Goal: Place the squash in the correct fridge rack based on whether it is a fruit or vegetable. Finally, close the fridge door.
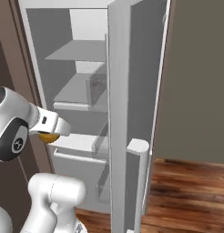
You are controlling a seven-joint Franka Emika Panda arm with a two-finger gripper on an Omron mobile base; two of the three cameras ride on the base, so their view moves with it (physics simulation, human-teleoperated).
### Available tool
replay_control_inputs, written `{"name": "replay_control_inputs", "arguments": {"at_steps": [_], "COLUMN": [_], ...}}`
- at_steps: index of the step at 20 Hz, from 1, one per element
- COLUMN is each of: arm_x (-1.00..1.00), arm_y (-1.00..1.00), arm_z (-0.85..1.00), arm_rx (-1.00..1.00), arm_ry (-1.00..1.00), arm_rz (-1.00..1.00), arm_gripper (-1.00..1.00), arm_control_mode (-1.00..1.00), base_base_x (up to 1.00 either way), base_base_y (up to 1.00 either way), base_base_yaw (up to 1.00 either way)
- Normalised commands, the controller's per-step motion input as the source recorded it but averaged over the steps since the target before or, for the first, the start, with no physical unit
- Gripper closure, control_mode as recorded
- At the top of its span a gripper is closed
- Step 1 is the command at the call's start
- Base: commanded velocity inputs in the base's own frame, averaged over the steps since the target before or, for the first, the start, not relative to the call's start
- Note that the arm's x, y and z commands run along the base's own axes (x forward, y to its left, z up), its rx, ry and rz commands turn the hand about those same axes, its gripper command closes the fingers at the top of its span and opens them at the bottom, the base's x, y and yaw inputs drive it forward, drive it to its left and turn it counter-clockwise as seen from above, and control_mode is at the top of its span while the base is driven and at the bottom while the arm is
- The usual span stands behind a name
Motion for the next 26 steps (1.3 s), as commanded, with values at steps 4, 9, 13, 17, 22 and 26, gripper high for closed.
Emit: {"name": "replay_control_inputs", "arguments": {"at_steps": [4, 9, 13, 17, 22, 26], "arm_x": [0.00, 0.00, 0.00, 0.00, 0.00, 0.00], "arm_y": [0.00, 0.00, 0.00, 0.00, 0.00, 0.00], "arm_z": [0.00, 0.00, 0.00, 0.00, 0.00, 0.00], "arm_rx": [0.00, 0.00, 0.00, 0.00, 0.00, 0.00], "arm_ry": [0.00, 0.00, 0.00, 0.00, 0.00, 0.00], "arm_rz": [0.00, 0.00, 0.00, 0.00, 0.00, 0.00], "arm_gripper": [1.00, 1.00, 1.00, 1.00, 1.00, 1.00], "arm_control_mode": [1.00, 1.00, 1.00, 1.00, 1.00, 1.00], "base_base_x": [0.50, 0.49, 0.54, 0.58, 0.60, 0.43], "base_base_y": [0.26, 0.12, 0.18, 0.20, 0.20, 0.21], "base_base_yaw": [-0.04, -0.05, -0.05, -0.05, -0.05, -0.02]}}
